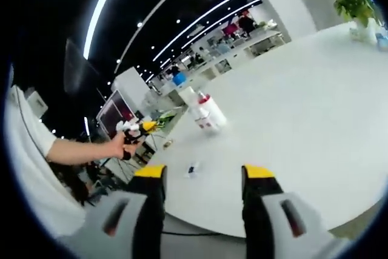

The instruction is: Arrange the skincare products in the storage area until every visible bottle or jar stands upright without overlapping.

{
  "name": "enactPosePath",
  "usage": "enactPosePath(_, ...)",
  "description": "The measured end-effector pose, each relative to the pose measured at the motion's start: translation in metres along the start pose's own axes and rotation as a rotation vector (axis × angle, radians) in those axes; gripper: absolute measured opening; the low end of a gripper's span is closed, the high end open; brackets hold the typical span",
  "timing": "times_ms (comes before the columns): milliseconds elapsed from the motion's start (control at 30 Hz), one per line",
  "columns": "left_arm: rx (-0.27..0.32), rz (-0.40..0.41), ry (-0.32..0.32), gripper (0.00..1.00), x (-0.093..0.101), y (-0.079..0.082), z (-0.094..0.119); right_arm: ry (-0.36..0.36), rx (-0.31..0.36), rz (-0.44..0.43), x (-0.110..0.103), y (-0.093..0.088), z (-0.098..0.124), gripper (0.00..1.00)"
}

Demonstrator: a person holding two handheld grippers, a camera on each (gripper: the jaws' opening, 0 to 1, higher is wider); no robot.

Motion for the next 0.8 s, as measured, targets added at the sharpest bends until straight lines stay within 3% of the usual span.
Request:
enactPosePath(300, -0.042, 0.015, 0.021, 0.00, -0.023, 0.003, -0.013, -0.032, -0.002, 0.043, -0.002, -0.001, -0.002, 0.51)
enactPosePath(533, -0.079, 0.029, 0.070, 0.00, -0.048, 0.004, -0.021, -0.060, 0.022, 0.029, 0.002, 0.001, 0.000, 0.51)
enactPosePath(800, -0.125, 0.070, 0.153, 0.00, -0.068, -0.006, -0.033, -0.071, -0.012, 0.043, 0.001, -0.001, -0.005, 0.51)
Point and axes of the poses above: the point that each gripper's makers call its tool centre point, and the gripper's own axes: z roughly backward along the fingers, x roughly to its right, y roughly out of its top, the point moved 10 cm from there along z, roughly backward along the fingers, and after that the axes turned 8 degrees about -y, right-handed, at the moved point
